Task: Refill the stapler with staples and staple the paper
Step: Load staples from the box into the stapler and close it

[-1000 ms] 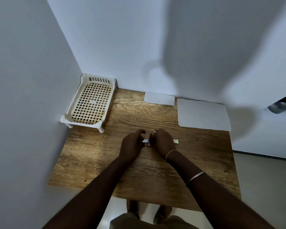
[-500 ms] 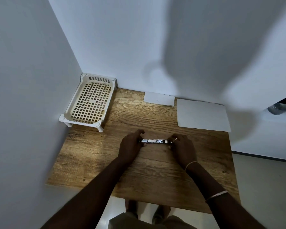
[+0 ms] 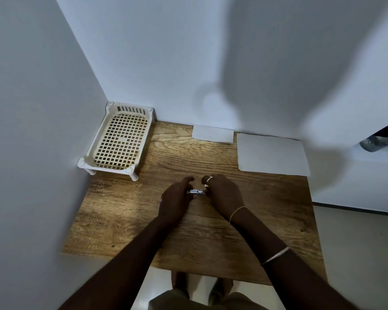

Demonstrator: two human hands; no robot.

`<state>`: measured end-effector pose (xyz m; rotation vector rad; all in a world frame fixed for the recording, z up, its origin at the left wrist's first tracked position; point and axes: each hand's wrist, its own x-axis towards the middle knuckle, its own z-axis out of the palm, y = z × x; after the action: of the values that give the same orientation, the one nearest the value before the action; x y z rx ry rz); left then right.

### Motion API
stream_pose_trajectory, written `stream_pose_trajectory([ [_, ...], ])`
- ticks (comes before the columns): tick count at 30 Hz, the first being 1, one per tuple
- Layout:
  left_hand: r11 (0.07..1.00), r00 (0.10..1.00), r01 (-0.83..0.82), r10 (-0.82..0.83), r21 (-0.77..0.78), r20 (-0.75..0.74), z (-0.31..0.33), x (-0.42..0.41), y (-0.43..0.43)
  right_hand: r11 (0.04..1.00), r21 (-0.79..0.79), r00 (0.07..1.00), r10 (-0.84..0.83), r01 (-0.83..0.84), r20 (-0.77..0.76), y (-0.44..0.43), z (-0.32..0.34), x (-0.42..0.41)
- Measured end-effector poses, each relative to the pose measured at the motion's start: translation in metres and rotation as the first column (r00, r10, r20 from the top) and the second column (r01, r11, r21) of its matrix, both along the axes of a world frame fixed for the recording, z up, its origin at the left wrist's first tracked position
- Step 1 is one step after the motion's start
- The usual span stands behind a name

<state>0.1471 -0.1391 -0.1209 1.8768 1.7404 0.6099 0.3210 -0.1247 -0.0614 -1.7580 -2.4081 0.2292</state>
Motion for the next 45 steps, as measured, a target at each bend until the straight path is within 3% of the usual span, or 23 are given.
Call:
stream_pose_trajectory([
  [11, 1.000, 1.000, 0.001, -0.001, 0.015, -0.006, 0.000, 0.000, -0.003, 0.992, -0.111, 0.998, 0.060, -0.060, -0.006, -0.003, -0.028, -0.011],
  [16, 0.993, 0.991, 0.116, -0.113, -0.037, 0.064, 0.003, -0.001, -0.008, 0.984, -0.155, 0.996, 0.078, -0.083, -0.039, -0.003, -0.028, -0.010],
  [23, 0.986, 0.986, 0.166, -0.166, 0.013, 0.006, 0.006, 0.003, -0.022, 0.981, -0.127, 0.989, 0.149, -0.145, 0.023, -0.016, -0.032, 0.000],
  [28, 0.981, 0.977, 0.194, -0.191, -0.027, 0.090, 0.010, 0.008, -0.027, 0.989, -0.120, 0.994, 0.098, -0.091, 0.048, -0.028, -0.035, 0.003],
  [34, 0.978, 0.972, 0.198, -0.186, -0.072, 0.147, 0.013, 0.011, -0.024, 0.989, -0.130, 0.998, 0.063, -0.066, -0.030, -0.034, -0.033, 0.011],
  [40, 0.978, 0.973, 0.201, -0.193, -0.055, 0.123, 0.012, 0.027, -0.029, 0.992, -0.119, 0.991, -0.048, 0.033, -0.123, -0.041, -0.034, 0.023],
  [45, 0.972, 0.969, 0.234, -0.231, -0.028, 0.082, 0.013, 0.037, -0.024, 0.991, -0.124, 0.992, -0.072, 0.058, -0.106, -0.040, -0.034, 0.031],
])
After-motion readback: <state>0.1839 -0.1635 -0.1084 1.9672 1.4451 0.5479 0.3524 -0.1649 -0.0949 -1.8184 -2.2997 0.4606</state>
